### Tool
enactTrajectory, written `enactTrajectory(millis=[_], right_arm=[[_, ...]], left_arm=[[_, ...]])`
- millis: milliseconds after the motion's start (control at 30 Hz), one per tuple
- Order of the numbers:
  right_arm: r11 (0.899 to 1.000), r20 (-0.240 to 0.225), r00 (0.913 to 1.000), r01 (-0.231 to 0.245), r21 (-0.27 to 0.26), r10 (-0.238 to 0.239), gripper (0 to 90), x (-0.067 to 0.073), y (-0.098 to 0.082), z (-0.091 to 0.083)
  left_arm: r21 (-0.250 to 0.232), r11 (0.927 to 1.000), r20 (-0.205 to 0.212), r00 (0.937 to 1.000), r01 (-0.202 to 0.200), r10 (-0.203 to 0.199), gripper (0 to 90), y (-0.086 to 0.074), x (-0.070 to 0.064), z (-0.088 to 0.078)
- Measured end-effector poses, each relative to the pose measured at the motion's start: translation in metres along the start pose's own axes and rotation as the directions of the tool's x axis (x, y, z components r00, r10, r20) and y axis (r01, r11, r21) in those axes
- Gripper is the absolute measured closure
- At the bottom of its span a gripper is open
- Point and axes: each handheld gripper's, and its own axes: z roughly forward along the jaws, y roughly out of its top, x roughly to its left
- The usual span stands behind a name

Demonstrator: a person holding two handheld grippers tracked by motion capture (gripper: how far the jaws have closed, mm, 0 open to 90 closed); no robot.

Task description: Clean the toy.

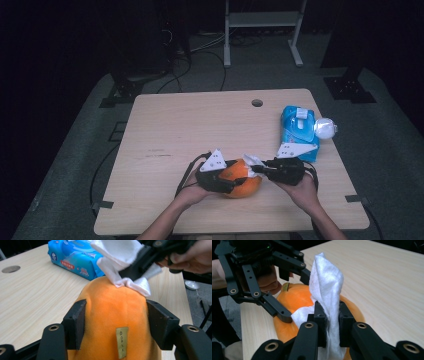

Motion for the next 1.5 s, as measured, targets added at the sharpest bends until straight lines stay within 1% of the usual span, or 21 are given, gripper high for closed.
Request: enactTrajectory(millis=[100,167,233,333,400,433,500,600,633,700,800,900,967,1000,1033,1100,1167,1233,1300,1400,1500], right_arm=[[0.999,-0.023,0.9995,0.02,-0.028,-0.021,80.3,0.008,0.006,-0.001],[0.999,-0.013,0.9989,0.046,-0.007,-0.046,80.3,0.01,0.007,0.003],[1.0,-0.016,0.9994,0.03,0.001,-0.03,80.2,0.006,0.004,0.003],[1.0,0.018,0.9998,0.002,0.01,-0.002,80.2,-0.006,-0.002,0.0],[1.0,0.017,0.9994,-0.029,0.007,0.029,80.2,-0.013,-0.005,-0.003],[0.999,0.012,0.9993,-0.034,0.006,0.034,80.2,-0.013,-0.006,-0.004],[1.0,0.015,0.9997,-0.019,0.008,0.019,80.2,-0.009,-0.004,-0.004],[1.0,-0.006,1.0,0.001,-0.004,-0.001,80.3,0.0,0.002,-0.001],[1.0,-0.023,0.9997,0.003,-0.008,-0.003,80.3,0.003,0.003,0.001],[0.999,-0.038,0.9985,0.038,-0.002,-0.038,80.2,0.013,0.006,0.006],[0.996,-0.024,0.9963,0.083,0.017,-0.082,80.3,0.021,0.009,0.009],[0.998,-0.002,0.998,0.063,0.027,-0.063,80.3,0.012,0.006,0.006],[0.999,0.012,0.9995,0.028,0.018,-0.028,80.3,0.0,0.001,0.002],[1.0,0.017,0.9998,0.012,0.013,-0.012,80.2,-0.005,0.0,0.0],[1.0,0.026,0.9997,-0.002,0.009,0.002,80.2,-0.009,-0.001,-0.002],[1.0,0.016,0.9996,-0.023,-0.001,0.023,80.3,-0.011,-0.002,-0.005],[1.0,0.017,0.9999,0.001,-0.003,-0.001,80.2,-0.005,0.0,-0.004],[1.0,-0.022,0.9997,-0.007,-0.023,0.006,80.2,0.001,0.003,-0.003],[1.0,-0.056,0.9983,0.011,-0.023,-0.013,80.2,0.008,0.006,0.002],[0.998,-0.031,0.9976,0.062,0.0,-0.061,80.4,0.014,0.008,0.007],[1.0,-0.007,0.9998,0.019,-0.019,-0.019,80.3,0.0,0.006,-0.003]], left_arm=[[-0.004,0.9999,-0.008,0.9999,0.011,-0.011,28.5,0.0,0.0,0.001],[-0.001,0.9999,0.006,0.9999,0.014,-0.014,20.3,-0.001,0.003,0.001],[0.005,0.9995,0.032,0.999,0.031,-0.031,14.8,-0.004,0.008,0.0],[0.022,0.9994,0.049,0.9984,0.028,-0.029,11.5,-0.008,0.013,-0.002],[0.03,0.9994,0.062,0.9979,0.017,-0.019,11.7,-0.012,0.015,-0.001],[0.033,0.9994,0.061,0.9981,0.005,-0.007,15.2,-0.013,0.014,0.0],[0.039,0.999,0.044,0.9989,-0.02,0.018,24.0,-0.012,0.012,0.001],[0.034,0.9994,0.03,0.9995,-0.006,0.005,27.0,-0.011,0.01,0.004],[0.035,0.9993,0.028,0.9995,-0.013,0.012,27.0,-0.011,0.009,0.006],[0.039,0.9991,0.018,0.9997,-0.02,0.019,26.0,-0.01,0.006,0.006],[0.026,0.9996,0.042,0.9991,-0.011,0.01,18.3,-0.011,0.01,0.003],[0.028,0.9995,0.07,0.9974,0.018,-0.02,10.4,-0.016,0.019,0.001],[0.048,0.9988,0.083,0.9964,0.01,-0.014,9.6,-0.021,0.021,0.004],[0.062,0.998,0.08,0.9968,-0.012,0.007,9.6,-0.023,0.02,0.006],[0.062,0.9975,0.078,0.9966,-0.034,0.029,10.3,-0.025,0.019,0.007],[0.06,0.9975,0.059,0.9976,-0.039,0.035,17.1,-0.025,0.016,0.008],[0.059,0.9972,0.037,0.9984,-0.045,0.043,24.9,-0.023,0.015,0.008],[0.046,0.9987,0.023,0.9996,-0.019,0.018,30.1,-0.022,0.015,0.008],[0.031,0.9995,0.011,0.9999,-0.01,0.009,32.7,-0.018,0.013,0.007],[0.022,0.9997,0.007,0.9999,-0.012,0.012,35.4,-0.014,0.012,0.002],[-0.007,1.0,0.01,1.0,-0.002,0.002,36.7,-0.006,0.012,-0.006]])
